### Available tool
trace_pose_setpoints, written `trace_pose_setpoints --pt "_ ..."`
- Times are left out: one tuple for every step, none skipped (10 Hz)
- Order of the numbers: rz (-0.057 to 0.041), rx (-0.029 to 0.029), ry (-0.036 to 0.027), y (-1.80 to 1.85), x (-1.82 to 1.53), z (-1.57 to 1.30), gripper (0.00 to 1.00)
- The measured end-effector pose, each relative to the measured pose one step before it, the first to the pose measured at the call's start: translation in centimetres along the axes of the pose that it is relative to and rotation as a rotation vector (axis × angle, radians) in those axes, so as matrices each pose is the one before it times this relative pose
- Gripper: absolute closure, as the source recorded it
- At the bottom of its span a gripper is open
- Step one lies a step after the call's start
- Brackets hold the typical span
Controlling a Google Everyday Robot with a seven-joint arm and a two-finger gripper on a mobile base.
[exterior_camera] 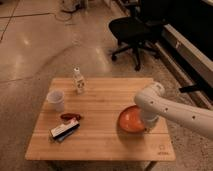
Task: Drag the ceramic bowl in a circle
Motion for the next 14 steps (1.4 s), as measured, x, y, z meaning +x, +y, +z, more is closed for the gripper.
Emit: trace_pose_setpoints --pt "-0.03865 -0.0036 -0.01848 0.024 -1.751 -0.07 1.0" --pt "-0.06603 0.00296 -0.02925 -0.908 -2.99 -0.233 1.0" --pt "-0.04062 0.00543 -0.01401 -1.054 -1.662 -0.108 1.0" --pt "-0.04776 0.009 -0.01232 -1.68 -1.721 -0.131 1.0" --pt "-0.03971 0.01398 -0.00864 -2.446 -1.22 -0.079 1.0" --pt "-0.0213 0.01237 -0.00124 -2.129 -0.365 -0.003 1.0" --pt "-0.01576 0.0133 0.00102 -2.303 -0.062 -0.013 1.0" --pt "-0.01382 0.01576 0.01346 -2.793 0.622 -0.021 1.0" --pt "-0.00887 0.01326 0.01695 -2.286 0.817 -0.139 1.0" --pt "0.00113 0.00978 0.01429 -1.586 0.946 -0.077 1.0" --pt "0.01201 0.01048 0.02165 -1.666 1.593 -0.152 1.0" --pt "0.02654 0.00906 0.02901 -1.38 2.269 -0.228 1.0" --pt "0.02734 0.00508 0.02154 -0.658 1.874 -0.188 1.0" --pt "0.03915 0.0035 0.02722 -0.383 2.469 -0.223 1.0"
